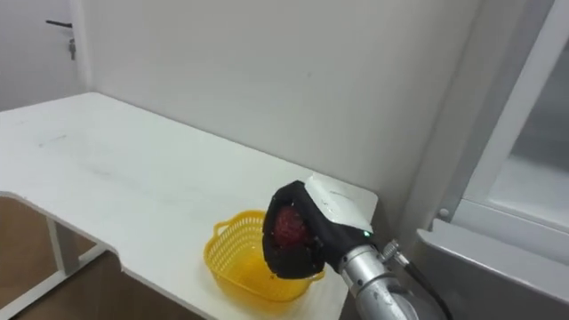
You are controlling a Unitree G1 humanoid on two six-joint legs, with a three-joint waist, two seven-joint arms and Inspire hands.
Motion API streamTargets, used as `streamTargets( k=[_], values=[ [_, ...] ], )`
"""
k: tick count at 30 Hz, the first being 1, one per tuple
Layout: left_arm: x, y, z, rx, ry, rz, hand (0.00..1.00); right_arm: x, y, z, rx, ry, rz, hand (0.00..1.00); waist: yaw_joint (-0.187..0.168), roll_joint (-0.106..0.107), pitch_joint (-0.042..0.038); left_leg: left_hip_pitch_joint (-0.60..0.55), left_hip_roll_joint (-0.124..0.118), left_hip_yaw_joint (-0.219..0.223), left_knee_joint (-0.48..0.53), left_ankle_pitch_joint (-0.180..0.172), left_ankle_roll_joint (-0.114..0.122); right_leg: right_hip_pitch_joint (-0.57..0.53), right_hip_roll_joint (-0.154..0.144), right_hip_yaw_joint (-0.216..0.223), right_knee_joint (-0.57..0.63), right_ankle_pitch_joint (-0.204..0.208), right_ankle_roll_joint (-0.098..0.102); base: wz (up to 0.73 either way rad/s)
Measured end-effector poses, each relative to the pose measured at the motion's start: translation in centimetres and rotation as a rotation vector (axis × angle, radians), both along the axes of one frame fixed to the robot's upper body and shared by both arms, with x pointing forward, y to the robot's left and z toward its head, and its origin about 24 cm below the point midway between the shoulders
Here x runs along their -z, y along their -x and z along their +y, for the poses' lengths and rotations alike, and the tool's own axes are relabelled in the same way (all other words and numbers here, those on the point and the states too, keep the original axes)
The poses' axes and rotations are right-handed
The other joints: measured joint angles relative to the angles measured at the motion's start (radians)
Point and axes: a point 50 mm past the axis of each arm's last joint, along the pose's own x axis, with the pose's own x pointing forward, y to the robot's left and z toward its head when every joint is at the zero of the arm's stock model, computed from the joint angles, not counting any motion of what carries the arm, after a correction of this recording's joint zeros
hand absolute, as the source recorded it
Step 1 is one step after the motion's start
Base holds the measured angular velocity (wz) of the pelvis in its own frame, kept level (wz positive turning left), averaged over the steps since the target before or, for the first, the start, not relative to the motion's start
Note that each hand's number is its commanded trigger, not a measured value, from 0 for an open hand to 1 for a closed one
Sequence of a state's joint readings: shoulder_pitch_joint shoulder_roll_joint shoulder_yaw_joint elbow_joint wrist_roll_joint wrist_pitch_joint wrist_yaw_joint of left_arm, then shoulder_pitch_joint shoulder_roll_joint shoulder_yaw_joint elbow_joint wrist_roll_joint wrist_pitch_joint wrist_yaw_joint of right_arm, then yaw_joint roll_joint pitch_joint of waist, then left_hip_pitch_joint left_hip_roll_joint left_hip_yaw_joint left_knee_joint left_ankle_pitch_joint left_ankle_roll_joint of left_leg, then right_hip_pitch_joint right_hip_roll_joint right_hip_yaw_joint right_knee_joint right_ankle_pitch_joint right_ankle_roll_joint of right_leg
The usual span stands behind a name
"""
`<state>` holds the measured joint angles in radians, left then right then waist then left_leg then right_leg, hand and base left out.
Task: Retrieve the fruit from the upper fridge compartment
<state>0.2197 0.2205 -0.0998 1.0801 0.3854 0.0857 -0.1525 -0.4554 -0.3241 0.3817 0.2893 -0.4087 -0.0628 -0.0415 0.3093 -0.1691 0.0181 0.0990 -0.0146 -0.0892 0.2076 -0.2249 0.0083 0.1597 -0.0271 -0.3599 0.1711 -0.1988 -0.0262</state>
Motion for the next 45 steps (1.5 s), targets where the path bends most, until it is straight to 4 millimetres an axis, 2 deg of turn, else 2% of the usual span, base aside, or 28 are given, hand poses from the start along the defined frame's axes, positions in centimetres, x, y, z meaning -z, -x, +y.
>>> streamTargets(
  k=[5, 11, 17, 20, 22, 24, 29, 36, 37, 38, 39, 45],
  values=[
    [-0.1, 0.3, 0.4, -0.001, -0.002, 0.011, 0.00, 1.2, 0.2, 0.5, -0.020, 0.023, 0.043, 1.00, 0.002, -0.014, -0.0037, 0.000, 0.000, -0.005, 0.007, 0.001, 0.001, 0.002, -0.002, 0.000, 0.000, 0.000, 0.000, 0.02],
    [-0.3, 0.0, 1.2, 0.004, -0.022, 0.006, 0.00, 2.2, 0.2, 0.4, -0.008, 0.056, 0.087, 1.00, 0.026, -0.035, 0.0045, -0.003, 0.000, -0.007, 0.012, 0.001, 0.000, 0.001, -0.001, -0.006, 0.001, -0.001, 0.001, 0.00],
    [-0.6, -0.3, 1.8, -0.006, -0.037, 0.002, 0.00, 1.7, -0.2, 0.5, -0.004, 0.077, 0.068, 1.00, 0.029, -0.042, 0.0057, -0.021, -0.009, -0.034, 0.015, 0.000, 0.001, 0.000, -0.001, -0.033, 0.000, -0.002, 0.003, 0.13],
    [-0.7, -0.3, 2.1, -0.012, -0.041, 0.005, 0.00, 2.0, -0.4, 0.2, 0.015, 0.088, 0.086, 1.00, 0.049, -0.049, 0.0042, -0.023, -0.009, -0.036, 0.014, 0.000, 0.001, -0.002, 0.000, -0.030, -0.001, -0.002, 0.003, 0.03],
    [-0.7, -0.4, 2.2, -0.010, -0.038, 0.008, 0.00, 2.4, -0.4, -0.1, 0.027, 0.095, 0.104, 1.00, 0.056, -0.057, 0.0064, -0.025, -0.010, -0.042, 0.015, 0.000, 0.001, -0.002, 0.000, -0.032, -0.001, -0.002, 0.003, 0.07],
    [-0.8, -0.5, 2.3, -0.011, -0.041, 0.010, 0.00, 2.9, -0.4, -0.3, 0.034, 0.087, 0.127, 1.00, 0.059, -0.073, 0.0041, -0.037, -0.011, -0.051, 0.020, 0.000, 0.001, -0.008, -0.001, -0.041, -0.001, -0.002, 0.003, 0.10],
    [-0.7, 0.2, 2.4, -0.025, -0.048, 0.036, 0.00, 3.0, -0.5, -0.7, 0.064, 0.030, 0.142, 1.00, 0.062, -0.093, -0.0010, -0.047, -0.012, -0.051, 0.030, 0.000, 0.001, -0.016, -0.004, -0.049, 0.000, -0.002, 0.003, 0.01],
    [-0.9, 0.3, 2.8, -0.039, -0.057, 0.035, 0.00, 1.9, -1.1, -0.8, 0.070, 0.000, 0.116, 1.00, 0.065, -0.095, -0.0012, -0.054, -0.012, -0.051, 0.027, 0.000, 0.001, -0.019, -0.005, -0.053, 0.000, -0.002, 0.003, 0.00],
    [-0.9, 0.3, 2.9, -0.039, -0.058, 0.035, 0.00, 1.7, -1.1, -0.8, 0.070, -0.001, 0.112, 0.76, 0.065, -0.095, -0.0011, -0.055, -0.012, -0.052, 0.027, 0.000, 0.001, -0.020, -0.005, -0.053, 0.000, -0.002, 0.003, 0.00],
    [-0.9, 0.4, 3.0, -0.044, -0.060, 0.034, 0.00, 1.4, -1.3, -0.8, 0.070, 0.000, 0.100, 0.62, 0.066, -0.095, -0.0011, -0.057, -0.012, -0.052, 0.027, 0.000, 0.001, -0.022, -0.005, -0.053, 0.000, -0.002, 0.003, 0.00],
    [-0.9, 0.4, 3.0, -0.049, -0.061, 0.033, 0.00, 1.0, -1.5, -0.7, 0.071, 0.001, 0.085, 0.00, 0.067, -0.095, -0.0011, -0.059, -0.012, -0.052, 0.028, 0.000, 0.001, -0.024, -0.005, -0.053, 0.000, -0.002, 0.003, 0.00],
    [-1.0, 0.7, 3.3, -0.070, -0.070, 0.033, 0.00, 0.3, -1.8, -0.7, 0.078, -0.021, 0.064, 0.00, 0.072, -0.093, 0.0005, -0.061, -0.014, -0.052, 0.035, -0.001, 0.001, -0.022, -0.004, -0.053, 0.000, -0.001, 0.003, 0.01]
  ],
)
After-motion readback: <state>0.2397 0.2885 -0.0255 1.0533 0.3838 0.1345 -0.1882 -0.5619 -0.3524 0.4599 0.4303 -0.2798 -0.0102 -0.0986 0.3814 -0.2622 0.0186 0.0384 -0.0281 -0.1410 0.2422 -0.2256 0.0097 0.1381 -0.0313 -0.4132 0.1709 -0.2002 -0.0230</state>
